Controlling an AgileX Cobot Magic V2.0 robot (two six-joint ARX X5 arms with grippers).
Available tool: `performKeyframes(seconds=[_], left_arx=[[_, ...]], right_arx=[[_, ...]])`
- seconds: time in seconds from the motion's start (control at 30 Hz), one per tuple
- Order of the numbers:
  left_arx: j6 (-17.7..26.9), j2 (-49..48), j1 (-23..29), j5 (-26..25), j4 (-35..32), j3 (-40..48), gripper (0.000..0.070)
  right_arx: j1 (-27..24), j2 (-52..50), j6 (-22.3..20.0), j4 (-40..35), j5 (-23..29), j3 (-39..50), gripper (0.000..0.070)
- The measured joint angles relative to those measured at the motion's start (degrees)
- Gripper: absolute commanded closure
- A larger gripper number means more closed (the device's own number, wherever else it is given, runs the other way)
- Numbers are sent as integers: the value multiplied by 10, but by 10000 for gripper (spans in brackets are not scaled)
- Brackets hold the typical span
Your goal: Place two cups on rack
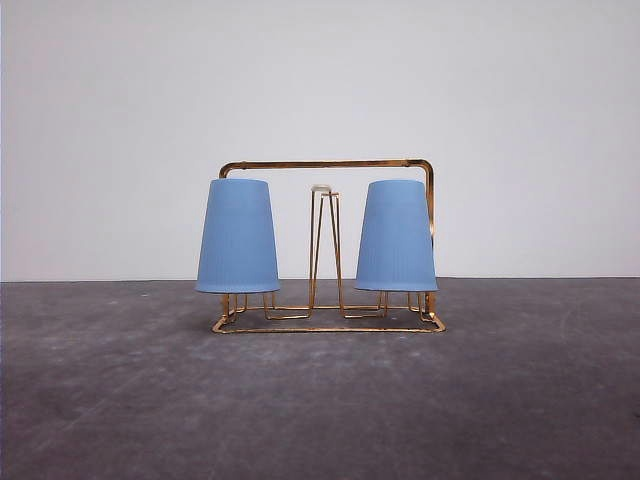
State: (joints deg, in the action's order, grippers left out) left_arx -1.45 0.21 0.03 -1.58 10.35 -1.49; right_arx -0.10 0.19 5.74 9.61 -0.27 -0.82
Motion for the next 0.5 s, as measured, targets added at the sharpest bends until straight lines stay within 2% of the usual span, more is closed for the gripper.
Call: performKeyframes(seconds=[0.5], left_arx=[[0, 0, 0, 0, 0, 0, 700]], right_arx=[[0, 0, 0, 0, 0, 0, 683]])
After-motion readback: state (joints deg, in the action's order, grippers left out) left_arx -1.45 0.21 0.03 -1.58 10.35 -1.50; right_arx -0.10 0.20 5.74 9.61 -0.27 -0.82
